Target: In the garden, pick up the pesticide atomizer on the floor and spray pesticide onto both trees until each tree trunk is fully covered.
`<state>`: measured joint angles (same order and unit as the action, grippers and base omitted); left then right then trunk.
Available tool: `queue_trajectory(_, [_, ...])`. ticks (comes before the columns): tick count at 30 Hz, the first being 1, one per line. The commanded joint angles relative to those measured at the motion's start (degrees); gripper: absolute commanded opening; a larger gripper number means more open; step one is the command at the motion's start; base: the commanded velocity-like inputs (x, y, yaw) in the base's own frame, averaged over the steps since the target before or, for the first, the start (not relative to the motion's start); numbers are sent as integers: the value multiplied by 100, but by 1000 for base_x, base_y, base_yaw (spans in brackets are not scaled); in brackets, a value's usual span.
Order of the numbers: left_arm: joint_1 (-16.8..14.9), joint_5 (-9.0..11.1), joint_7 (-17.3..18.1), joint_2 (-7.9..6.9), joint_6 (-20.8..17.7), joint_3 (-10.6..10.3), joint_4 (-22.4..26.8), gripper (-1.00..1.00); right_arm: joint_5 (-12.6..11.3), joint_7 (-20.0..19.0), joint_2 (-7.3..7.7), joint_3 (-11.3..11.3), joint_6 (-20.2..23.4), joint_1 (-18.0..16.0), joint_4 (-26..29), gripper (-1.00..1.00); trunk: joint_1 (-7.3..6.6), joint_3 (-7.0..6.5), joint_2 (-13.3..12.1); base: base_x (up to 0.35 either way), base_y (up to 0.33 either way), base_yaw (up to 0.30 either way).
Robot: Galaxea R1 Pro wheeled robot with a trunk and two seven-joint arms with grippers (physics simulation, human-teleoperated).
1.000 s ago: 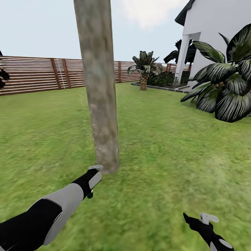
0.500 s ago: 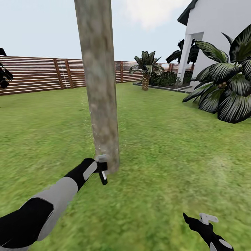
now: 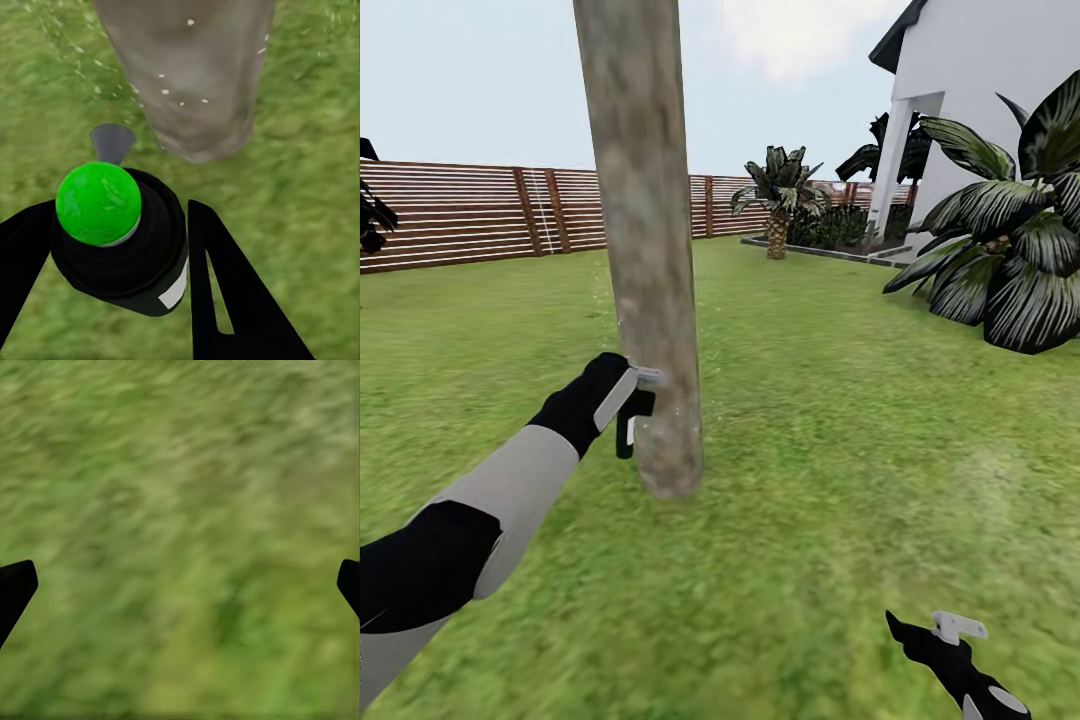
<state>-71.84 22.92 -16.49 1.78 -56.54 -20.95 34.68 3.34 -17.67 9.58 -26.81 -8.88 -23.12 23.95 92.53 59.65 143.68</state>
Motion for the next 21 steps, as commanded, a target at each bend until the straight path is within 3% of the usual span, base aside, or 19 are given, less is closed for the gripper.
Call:
queue_trajectory(1, [-4, 2, -18, 14, -4, -9, -7, -100, 0, 0, 0, 0, -1, 0, 2, 100, 0, 0, 0, 0, 0, 0])
queue_trajectory(9, [-65, -19, -30, 16, -14, 10, 56, -100, 0, 0, 0, 0, -1, 0, 3, 100, 0, 0, 0, 160, 0, 0])
queue_trajectory(16, [-992, 2, -34, 110, -31, 12, 26, -100, 0, 0, 0, 0, 0, 1, -4, 100, 0, 0, 0, 7, 0, 0])
queue_trajectory(21, [-1435, 2, -33, 138, -33, 12, -203, -100, 0, 0, 0, 0, -2, 0, -5, 100, 0, 0, 0, 0, 0, 0])
